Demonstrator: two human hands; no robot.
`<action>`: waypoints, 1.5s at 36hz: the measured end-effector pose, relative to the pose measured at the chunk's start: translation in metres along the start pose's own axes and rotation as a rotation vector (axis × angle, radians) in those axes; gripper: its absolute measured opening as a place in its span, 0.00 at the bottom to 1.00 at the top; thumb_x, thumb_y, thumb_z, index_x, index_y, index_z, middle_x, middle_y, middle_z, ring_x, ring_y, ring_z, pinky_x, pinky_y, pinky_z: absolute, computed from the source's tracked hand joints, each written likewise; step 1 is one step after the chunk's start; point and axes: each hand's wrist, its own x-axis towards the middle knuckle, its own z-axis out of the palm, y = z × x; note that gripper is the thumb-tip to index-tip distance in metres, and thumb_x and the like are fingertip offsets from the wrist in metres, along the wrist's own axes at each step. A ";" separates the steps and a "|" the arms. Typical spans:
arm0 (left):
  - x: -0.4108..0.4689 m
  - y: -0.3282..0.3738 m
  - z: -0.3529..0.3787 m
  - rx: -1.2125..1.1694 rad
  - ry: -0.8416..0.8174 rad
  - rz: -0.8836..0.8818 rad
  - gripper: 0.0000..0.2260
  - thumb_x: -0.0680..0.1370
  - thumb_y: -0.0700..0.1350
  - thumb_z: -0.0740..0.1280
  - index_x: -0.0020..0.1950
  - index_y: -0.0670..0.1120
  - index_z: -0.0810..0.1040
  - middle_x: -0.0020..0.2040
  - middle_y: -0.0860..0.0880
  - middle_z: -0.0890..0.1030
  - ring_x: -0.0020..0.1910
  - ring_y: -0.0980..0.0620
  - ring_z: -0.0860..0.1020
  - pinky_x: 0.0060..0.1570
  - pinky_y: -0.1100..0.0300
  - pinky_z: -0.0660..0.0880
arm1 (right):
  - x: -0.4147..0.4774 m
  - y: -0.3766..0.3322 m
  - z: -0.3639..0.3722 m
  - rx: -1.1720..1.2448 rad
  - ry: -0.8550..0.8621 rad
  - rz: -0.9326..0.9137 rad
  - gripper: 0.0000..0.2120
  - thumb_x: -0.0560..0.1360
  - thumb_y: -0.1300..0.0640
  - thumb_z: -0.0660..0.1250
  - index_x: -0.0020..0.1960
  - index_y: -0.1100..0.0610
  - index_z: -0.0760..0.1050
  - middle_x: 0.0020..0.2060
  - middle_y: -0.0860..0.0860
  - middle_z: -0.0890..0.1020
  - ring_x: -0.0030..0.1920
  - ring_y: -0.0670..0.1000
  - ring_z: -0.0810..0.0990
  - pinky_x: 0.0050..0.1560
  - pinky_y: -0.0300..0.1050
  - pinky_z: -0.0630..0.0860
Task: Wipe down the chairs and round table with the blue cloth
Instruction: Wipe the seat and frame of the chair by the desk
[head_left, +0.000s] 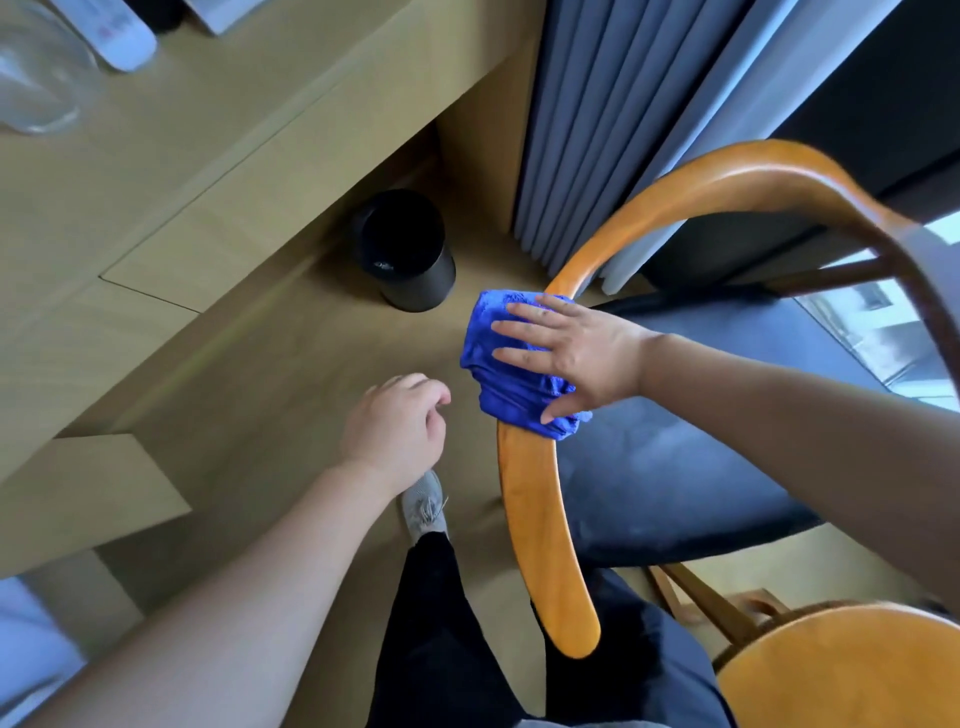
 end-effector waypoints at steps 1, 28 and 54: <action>0.001 0.000 0.000 0.001 0.003 0.001 0.10 0.69 0.35 0.64 0.45 0.45 0.80 0.42 0.49 0.81 0.42 0.43 0.79 0.41 0.54 0.75 | 0.003 0.003 0.002 -0.022 -0.040 -0.014 0.43 0.72 0.27 0.54 0.78 0.52 0.57 0.77 0.57 0.57 0.77 0.61 0.51 0.75 0.62 0.50; 0.070 0.018 0.003 0.061 -0.024 -0.007 0.10 0.68 0.33 0.66 0.44 0.45 0.81 0.42 0.49 0.81 0.41 0.43 0.78 0.39 0.56 0.74 | 0.015 0.062 0.010 -0.072 -0.017 0.068 0.47 0.68 0.44 0.72 0.78 0.53 0.51 0.74 0.55 0.61 0.75 0.59 0.55 0.75 0.57 0.46; 0.136 0.075 -0.011 0.105 -0.051 0.076 0.09 0.75 0.37 0.63 0.51 0.45 0.80 0.50 0.49 0.80 0.44 0.49 0.77 0.41 0.59 0.73 | -0.030 0.154 0.007 -0.105 0.269 0.429 0.31 0.63 0.51 0.73 0.65 0.54 0.72 0.55 0.54 0.77 0.59 0.59 0.74 0.64 0.57 0.66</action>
